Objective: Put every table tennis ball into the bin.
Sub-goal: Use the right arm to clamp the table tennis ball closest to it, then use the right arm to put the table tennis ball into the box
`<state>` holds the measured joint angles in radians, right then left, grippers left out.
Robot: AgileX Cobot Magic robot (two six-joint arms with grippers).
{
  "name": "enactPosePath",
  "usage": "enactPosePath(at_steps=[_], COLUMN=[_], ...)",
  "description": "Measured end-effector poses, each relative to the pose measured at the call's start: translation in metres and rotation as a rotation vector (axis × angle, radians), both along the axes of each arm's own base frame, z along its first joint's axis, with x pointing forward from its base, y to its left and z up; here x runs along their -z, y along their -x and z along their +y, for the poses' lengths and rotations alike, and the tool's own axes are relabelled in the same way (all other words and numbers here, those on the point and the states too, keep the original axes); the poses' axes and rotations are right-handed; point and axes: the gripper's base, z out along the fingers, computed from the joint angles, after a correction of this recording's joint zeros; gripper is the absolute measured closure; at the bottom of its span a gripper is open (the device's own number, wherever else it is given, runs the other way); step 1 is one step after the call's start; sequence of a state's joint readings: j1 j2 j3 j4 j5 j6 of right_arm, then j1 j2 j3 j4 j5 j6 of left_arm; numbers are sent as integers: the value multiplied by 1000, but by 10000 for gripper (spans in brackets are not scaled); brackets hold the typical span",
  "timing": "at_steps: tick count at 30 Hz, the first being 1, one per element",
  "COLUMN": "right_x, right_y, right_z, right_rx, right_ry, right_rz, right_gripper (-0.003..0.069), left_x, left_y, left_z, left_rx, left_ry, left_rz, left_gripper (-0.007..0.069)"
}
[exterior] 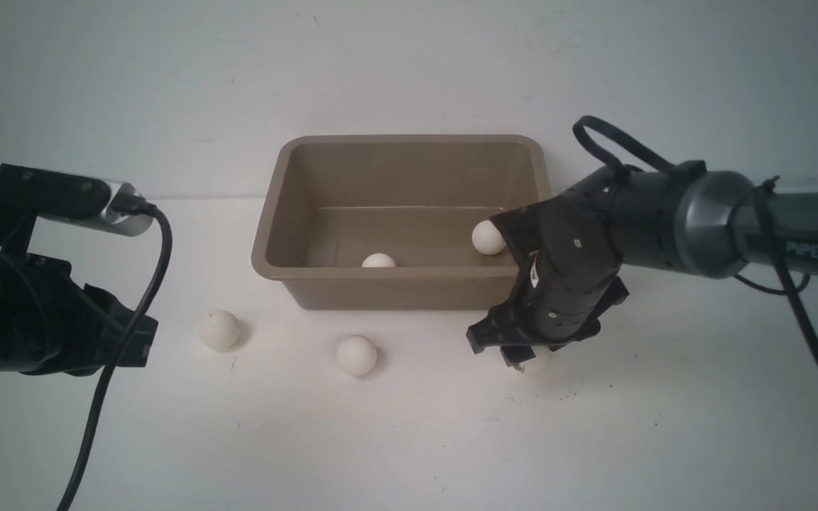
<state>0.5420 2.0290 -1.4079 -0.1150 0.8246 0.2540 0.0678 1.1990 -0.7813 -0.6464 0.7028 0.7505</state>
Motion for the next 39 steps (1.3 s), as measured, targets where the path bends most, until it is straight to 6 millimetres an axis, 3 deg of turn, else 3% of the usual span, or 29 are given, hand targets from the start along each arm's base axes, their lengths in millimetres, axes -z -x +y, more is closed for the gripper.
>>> enactPosePath(at_steps=[7, 11, 15, 16, 17, 19, 23, 29, 34, 39], right_x=[0, -7, -51, -54, -74, -116, -139, -114, -99, -89], right_y=[4, 15, 31, 31, 29, 14, -20, -58, -68, -71], right_z=[-2, 10, 32, 33, 37, 38, 27, 27, 33, 35], right_rx=[-58, -119, -191, -193, -201, -202, -174, -228, -257, -233], right_ry=[48, 50, -13, -18, -48, -80, -50, 41, 59, 55], right_rz=[37, 59, -47, -55, -116, -259, -344, -313, -300, -279], right_gripper=[316, 316, 316, 316, 316, 316, 316, 316, 314, 252], left_x=[0, 0, 0, 0, 0, 0, 0, 0, 0, 0], left_y=[0, 0, 0, 0, 0, 0, 0, 0, 0, 0], left_z=[0, 0, 0, 0, 0, 0, 0, 0, 0, 0], left_rx=[0, 1, 1, 1, 1, 1, 1, 1, 1, 1], left_ry=[0, 0, 0, 0, 0, 0, 0, 0, 0, 0], left_rz=[0, 1, 1, 1, 1, 1, 1, 1, 1, 1], left_gripper=[594, 594, 594, 594, 594, 594, 594, 594, 594, 594])
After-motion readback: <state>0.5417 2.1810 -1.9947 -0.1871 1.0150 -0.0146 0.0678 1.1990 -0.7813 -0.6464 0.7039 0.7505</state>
